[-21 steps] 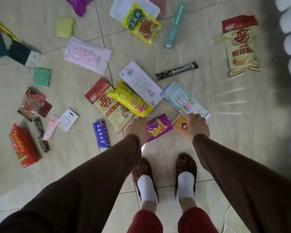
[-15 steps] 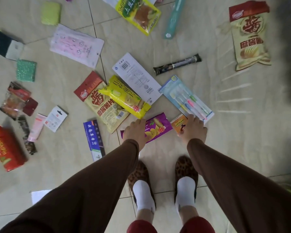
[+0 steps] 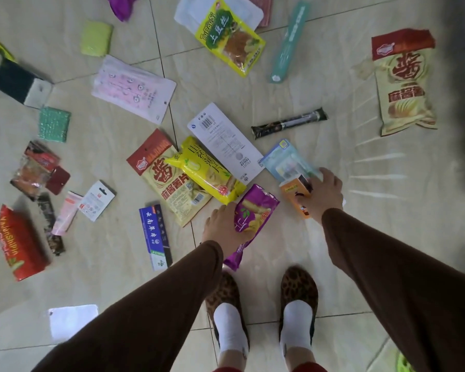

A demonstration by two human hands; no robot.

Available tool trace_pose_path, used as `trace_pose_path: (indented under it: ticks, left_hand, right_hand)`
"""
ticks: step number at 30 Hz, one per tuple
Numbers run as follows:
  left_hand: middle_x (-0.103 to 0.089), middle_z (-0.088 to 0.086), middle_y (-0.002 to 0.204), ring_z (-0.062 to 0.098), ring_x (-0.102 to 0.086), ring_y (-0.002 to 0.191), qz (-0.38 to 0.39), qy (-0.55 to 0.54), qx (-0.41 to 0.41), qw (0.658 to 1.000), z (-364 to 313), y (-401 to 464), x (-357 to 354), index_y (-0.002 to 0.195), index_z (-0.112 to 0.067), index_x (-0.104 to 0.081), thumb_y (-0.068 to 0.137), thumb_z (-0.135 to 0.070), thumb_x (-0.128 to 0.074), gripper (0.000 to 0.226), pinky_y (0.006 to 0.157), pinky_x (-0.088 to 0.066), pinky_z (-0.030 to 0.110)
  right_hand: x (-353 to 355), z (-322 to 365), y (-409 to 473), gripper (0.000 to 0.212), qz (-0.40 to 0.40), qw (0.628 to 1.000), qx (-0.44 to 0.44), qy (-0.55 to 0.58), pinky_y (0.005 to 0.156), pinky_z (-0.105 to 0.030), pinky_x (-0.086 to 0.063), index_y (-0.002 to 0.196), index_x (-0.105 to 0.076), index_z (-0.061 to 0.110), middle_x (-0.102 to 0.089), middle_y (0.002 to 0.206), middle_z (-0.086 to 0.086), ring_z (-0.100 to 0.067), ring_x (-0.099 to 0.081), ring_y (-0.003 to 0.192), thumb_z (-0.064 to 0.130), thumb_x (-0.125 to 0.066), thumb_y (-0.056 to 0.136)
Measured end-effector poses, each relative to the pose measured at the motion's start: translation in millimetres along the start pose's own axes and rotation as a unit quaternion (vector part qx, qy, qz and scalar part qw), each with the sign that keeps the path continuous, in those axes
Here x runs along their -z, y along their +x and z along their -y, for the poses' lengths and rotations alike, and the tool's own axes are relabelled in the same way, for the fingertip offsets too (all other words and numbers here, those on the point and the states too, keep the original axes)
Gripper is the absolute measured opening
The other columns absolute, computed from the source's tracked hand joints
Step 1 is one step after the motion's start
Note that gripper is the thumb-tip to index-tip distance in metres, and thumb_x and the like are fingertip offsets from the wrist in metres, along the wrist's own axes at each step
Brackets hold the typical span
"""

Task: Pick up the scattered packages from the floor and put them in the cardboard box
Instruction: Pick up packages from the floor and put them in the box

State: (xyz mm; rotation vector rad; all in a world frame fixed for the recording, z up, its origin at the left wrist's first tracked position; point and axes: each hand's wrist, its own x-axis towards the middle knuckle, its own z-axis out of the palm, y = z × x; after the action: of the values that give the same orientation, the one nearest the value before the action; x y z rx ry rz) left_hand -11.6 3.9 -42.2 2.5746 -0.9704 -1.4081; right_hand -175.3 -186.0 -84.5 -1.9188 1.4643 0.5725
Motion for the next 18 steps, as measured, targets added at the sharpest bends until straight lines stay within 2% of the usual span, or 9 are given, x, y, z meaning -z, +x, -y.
trace_pose_path:
  ticks: [2, 4, 6, 9, 11, 13, 16, 18]
  left_hand:
    - [-0.061, 0.001, 0.122, 0.025, -0.058, 0.109, 0.001, -0.029, 0.002, 1.0, 0, 2, 4, 0.144, -0.025, -0.035, 0.075, -0.053, -0.074, 0.084, 0.1, -0.045, 0.046]
    - [-0.064, 0.0, 0.12, 0.025, -0.061, 0.106, 0.0, -0.059, 0.01, 0.998, -1, 6, 6, 0.143, -0.028, -0.034, 0.074, -0.053, -0.075, 0.085, 0.099, -0.047, 0.048]
    - [-0.064, -0.001, 0.119, 0.025, -0.063, 0.104, -0.006, -0.079, 0.015, 0.997, -6, 7, 4, 0.139, -0.03, -0.034, 0.073, -0.053, -0.076, 0.082, 0.097, -0.049, 0.05]
    - [-0.066, -0.003, 0.115, 0.025, -0.064, 0.101, -0.007, -0.107, 0.019, 0.994, -11, 7, 1, 0.133, -0.034, -0.034, 0.07, -0.057, -0.073, 0.077, 0.094, -0.051, 0.049]
    - [-0.067, -0.006, 0.114, 0.024, -0.065, 0.099, -0.004, -0.13, 0.024, 0.991, -14, 4, 0, 0.132, -0.038, -0.034, 0.069, -0.061, -0.069, 0.076, 0.091, -0.053, 0.048]
    - [-0.068, -0.008, 0.111, 0.021, -0.067, 0.096, -0.02, -0.163, 0.03, 0.986, -19, -1, 0, 0.134, -0.04, -0.032, 0.069, -0.062, -0.07, 0.079, 0.087, -0.057, 0.045]
    - [-0.068, -0.008, 0.108, 0.016, -0.067, 0.094, -0.063, -0.277, 0.064, 0.957, -30, -6, 11, 0.137, -0.032, -0.039, 0.07, -0.052, -0.079, 0.081, 0.082, -0.058, 0.039]
    - [-0.066, -0.005, 0.105, 0.021, -0.067, 0.095, -0.097, -0.311, 0.091, 0.941, -37, 0, 24, 0.125, -0.024, -0.052, 0.071, -0.054, -0.079, 0.068, 0.082, -0.058, 0.041]
  right_hand:
    - [0, 5, 6, 0.073, 0.003, 1.0, -0.025, 0.005, 0.107, -0.049, -0.038, 0.144, -0.048, 0.01, -0.024, 0.163, -0.008, -0.034, -0.024, 0.147, 0.031, -0.08, 0.082]
    - [-4, 12, 7, 0.085, -0.014, 0.999, -0.046, -0.017, 0.101, -0.05, -0.042, 0.142, -0.04, 0.002, -0.033, 0.154, -0.016, -0.04, -0.035, 0.137, 0.035, -0.083, 0.077]
    - [-7, 16, 8, 0.096, -0.04, 0.997, -0.054, -0.024, 0.096, -0.05, -0.043, 0.142, -0.036, 0.006, -0.042, 0.141, -0.019, -0.041, -0.043, 0.127, 0.04, -0.087, 0.069]
    - [-5, 15, 12, 0.11, -0.043, 0.996, -0.062, -0.05, 0.097, -0.049, -0.041, 0.147, -0.028, 0.014, -0.046, 0.136, -0.017, -0.039, -0.045, 0.125, 0.049, -0.089, 0.062]
    - [-3, 13, 15, 0.101, -0.027, 0.994, -0.063, -0.082, 0.095, -0.046, -0.041, 0.137, -0.039, 0.01, -0.05, 0.131, -0.016, -0.037, -0.047, 0.124, 0.058, -0.087, 0.062]
    - [-3, 12, 16, 0.089, -0.001, 0.996, -0.066, -0.056, 0.094, -0.043, -0.041, 0.126, -0.047, 0.005, -0.054, 0.127, -0.017, -0.037, -0.049, 0.121, 0.058, -0.086, 0.065]
    - [-1, 13, 10, 0.064, 0.039, 0.994, -0.072, 0.077, 0.089, -0.04, -0.049, 0.111, -0.052, 0.007, -0.063, 0.115, -0.019, -0.037, -0.061, 0.106, 0.038, -0.089, 0.069]
    - [3, 16, 1, 0.051, 0.058, 0.984, -0.079, 0.147, 0.075, -0.038, -0.052, 0.1, -0.049, 0.011, -0.068, 0.102, -0.014, -0.032, -0.066, 0.087, 0.027, -0.087, 0.07]
